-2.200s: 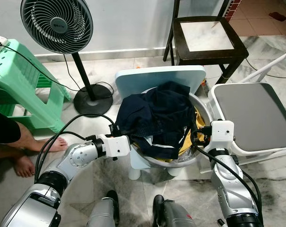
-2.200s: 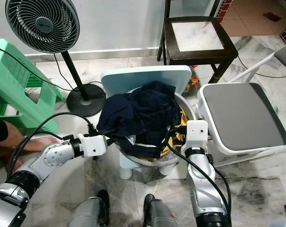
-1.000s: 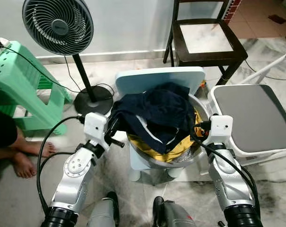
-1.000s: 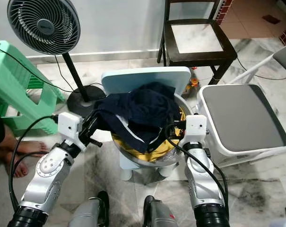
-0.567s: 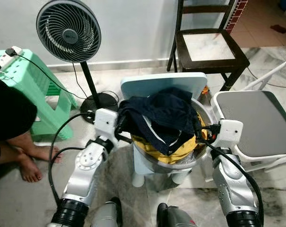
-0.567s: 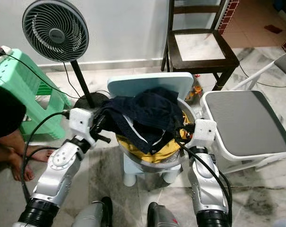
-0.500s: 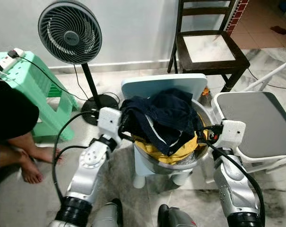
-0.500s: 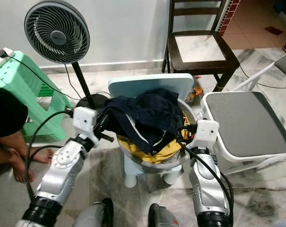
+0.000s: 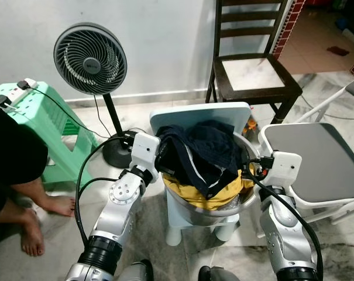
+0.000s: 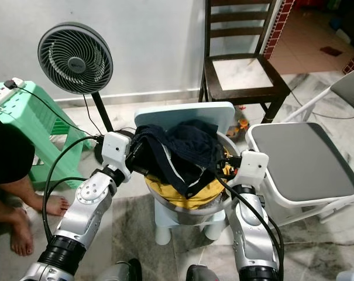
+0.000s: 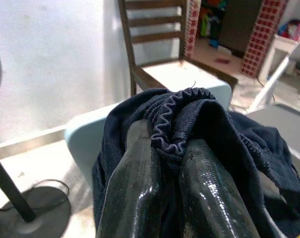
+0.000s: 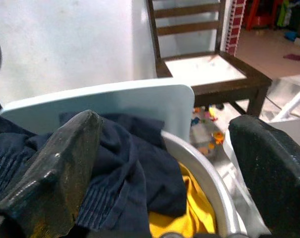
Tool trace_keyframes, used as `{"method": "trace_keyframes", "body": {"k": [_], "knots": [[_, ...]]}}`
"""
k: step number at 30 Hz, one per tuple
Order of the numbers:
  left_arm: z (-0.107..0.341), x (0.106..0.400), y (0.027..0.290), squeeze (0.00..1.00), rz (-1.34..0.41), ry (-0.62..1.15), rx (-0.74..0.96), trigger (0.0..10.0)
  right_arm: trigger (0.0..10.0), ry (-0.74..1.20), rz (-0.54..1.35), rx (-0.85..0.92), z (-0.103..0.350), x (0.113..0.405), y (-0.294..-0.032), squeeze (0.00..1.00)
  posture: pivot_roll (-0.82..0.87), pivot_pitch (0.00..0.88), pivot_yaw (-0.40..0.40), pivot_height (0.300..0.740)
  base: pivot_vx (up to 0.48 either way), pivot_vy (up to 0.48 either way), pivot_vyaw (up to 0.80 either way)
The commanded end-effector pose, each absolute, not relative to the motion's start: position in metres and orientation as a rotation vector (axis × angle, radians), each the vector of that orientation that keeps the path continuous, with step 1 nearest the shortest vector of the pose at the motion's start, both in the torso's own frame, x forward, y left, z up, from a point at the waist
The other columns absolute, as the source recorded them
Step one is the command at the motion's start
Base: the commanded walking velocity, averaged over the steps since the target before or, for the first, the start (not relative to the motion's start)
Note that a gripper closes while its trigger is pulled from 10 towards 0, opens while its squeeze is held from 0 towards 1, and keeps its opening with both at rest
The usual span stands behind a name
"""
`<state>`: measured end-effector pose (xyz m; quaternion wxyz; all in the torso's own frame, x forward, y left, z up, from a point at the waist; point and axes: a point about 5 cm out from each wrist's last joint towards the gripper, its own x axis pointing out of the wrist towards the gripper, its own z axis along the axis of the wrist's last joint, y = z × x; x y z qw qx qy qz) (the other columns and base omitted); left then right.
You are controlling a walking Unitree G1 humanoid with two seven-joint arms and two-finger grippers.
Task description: Hang hanger
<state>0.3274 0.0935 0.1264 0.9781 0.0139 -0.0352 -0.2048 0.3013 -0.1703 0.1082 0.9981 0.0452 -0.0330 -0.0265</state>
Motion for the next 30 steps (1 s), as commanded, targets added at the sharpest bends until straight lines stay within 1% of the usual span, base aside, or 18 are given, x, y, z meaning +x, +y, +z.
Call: {"method": "trace_keyframes", "body": {"k": [1, 3, 4, 8, 11, 13, 16, 18, 24, 30], "knots": [[0.127, 0.331, 0.095, 0.00, -0.401, -0.069, 0.032, 10.0, 10.0, -0.052, -0.077, 0.107, 0.106, 0.302, -0.175, 0.00, 0.04, 0.075, 0.013, 0.740, 0.000, 0.000, 0.00], [0.127, 0.331, 0.094, 0.00, -0.403, -0.068, 0.034, 10.0, 10.0, -0.052, -0.081, 0.110, 0.106, 0.302, -0.177, 0.00, 0.04, 0.075, 0.013, 0.740, 0.000, 0.000, 0.00], [0.129, 0.331, 0.092, 0.00, -0.419, -0.068, -0.012, 10.0, 10.0, -0.050, -0.082, 0.112, 0.105, 0.301, -0.178, 0.00, 0.04, 0.070, 0.013, 0.740, 0.000, 0.000, 0.00], [0.128, 0.333, 0.095, 0.00, -0.366, -0.054, -0.042, 10.0, 10.0, -0.043, -0.082, 0.116, 0.103, 0.300, -0.177, 0.00, 0.02, 0.066, 0.023, 0.740, 0.000, 0.000, 0.00], [0.126, 0.332, 0.090, 0.00, -0.397, -0.030, -0.091, 10.0, 10.0, -0.044, -0.083, 0.127, 0.102, 0.300, -0.176, 0.00, 0.03, 0.060, 0.027, 0.740, 0.000, 0.000, 0.00], [0.121, 0.330, 0.089, 0.00, -0.385, -0.034, -0.045, 10.0, 10.0, -0.026, -0.101, 0.174, 0.096, 0.299, -0.177, 0.00, 0.03, 0.033, 0.037, 0.740, 0.000, 0.000, 0.00], [0.114, 0.328, 0.089, 0.00, -0.411, -0.033, -0.023, 10.0, 10.0, -0.015, -0.113, 0.197, 0.092, 0.299, -0.177, 0.00, 0.04, 0.018, 0.044, 0.740, 0.000, 0.000, 0.00], [0.110, 0.330, 0.093, 0.00, -0.393, -0.024, 0.008, 10.0, 10.0, -0.011, -0.123, 0.211, 0.089, 0.299, -0.178, 0.00, 0.04, 0.000, 0.056, 0.740, 0.000, 0.000, 0.00], [0.108, 0.336, 0.099, 0.00, -0.368, -0.024, 0.044, 10.0, 10.0, -0.010, -0.136, 0.222, 0.087, 0.300, -0.179, 0.00, 0.03, 0.000, 0.061, 0.740, 0.000, 0.000, 0.00], [0.112, 0.341, 0.100, 0.00, -0.338, -0.039, 0.030, 10.0, 10.0, -0.016, -0.136, 0.220, 0.088, 0.300, -0.180, 0.00, 0.02, 0.004, 0.054, 0.740, 0.000, 0.000, 0.00]]}}
